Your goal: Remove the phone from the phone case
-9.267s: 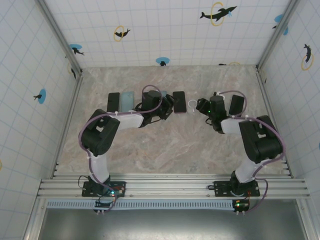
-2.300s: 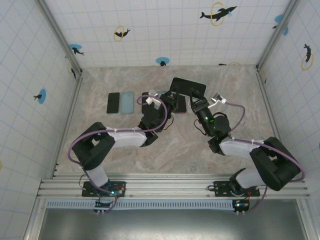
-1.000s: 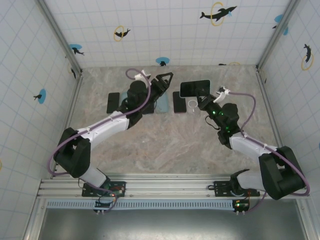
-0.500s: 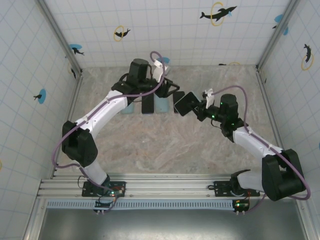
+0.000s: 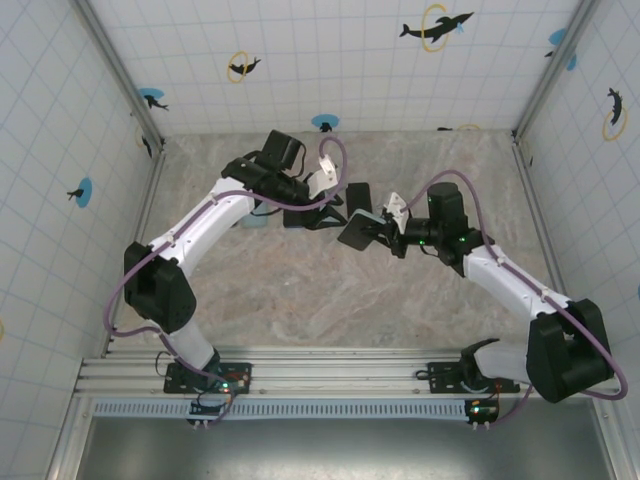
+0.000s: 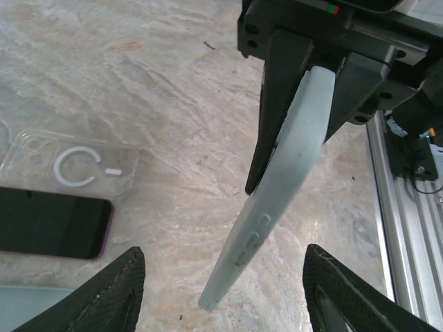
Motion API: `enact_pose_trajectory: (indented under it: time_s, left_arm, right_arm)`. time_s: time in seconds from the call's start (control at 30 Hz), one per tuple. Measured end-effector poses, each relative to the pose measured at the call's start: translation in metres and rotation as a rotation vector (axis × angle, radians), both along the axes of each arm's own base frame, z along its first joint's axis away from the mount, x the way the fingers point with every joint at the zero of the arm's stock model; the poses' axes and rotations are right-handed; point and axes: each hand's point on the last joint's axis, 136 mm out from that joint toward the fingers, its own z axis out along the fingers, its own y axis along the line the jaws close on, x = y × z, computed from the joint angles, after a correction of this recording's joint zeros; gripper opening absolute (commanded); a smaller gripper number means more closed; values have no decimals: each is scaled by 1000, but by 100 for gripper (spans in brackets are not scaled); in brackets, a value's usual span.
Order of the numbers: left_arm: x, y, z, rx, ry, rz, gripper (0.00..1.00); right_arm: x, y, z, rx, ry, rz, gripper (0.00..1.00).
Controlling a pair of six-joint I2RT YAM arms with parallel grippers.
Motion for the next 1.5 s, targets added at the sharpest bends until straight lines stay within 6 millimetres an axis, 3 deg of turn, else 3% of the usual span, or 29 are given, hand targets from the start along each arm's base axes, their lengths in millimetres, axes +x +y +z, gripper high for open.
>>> enact_pose_trajectory:
  time_s: [0.27, 0.47, 0.8, 1.07, 1.2, 1.33, 1.5]
  left_arm:
    - [-22, -10, -3, -16, 19, -98, 52]
    - [-27, -11, -2, -22, 21, -123, 25]
    - [-36, -10, -7, -32, 42, -156, 20]
    - [-39, -9, -9, -31, 1, -198, 1]
    - [-39, -9, -10, -31, 0, -198, 0]
    - [-36, -9, -9, -26, 31, -166, 0]
    - [-18, -10, -1, -66, 57, -70, 0]
  right_arm:
    - [-14, 22, 1, -29, -22, 108, 0]
    - [-13, 26, 2, -32, -23, 119, 0]
    - [-17, 27, -3, -46, 3, 130, 0]
    - [-21, 28, -5, -39, 47, 141, 1]
    - [-21, 28, -5, -38, 50, 144, 20]
    - [-18, 30, -2, -28, 22, 146, 52]
    - [-3, 21, 10, 33, -22, 83, 68]
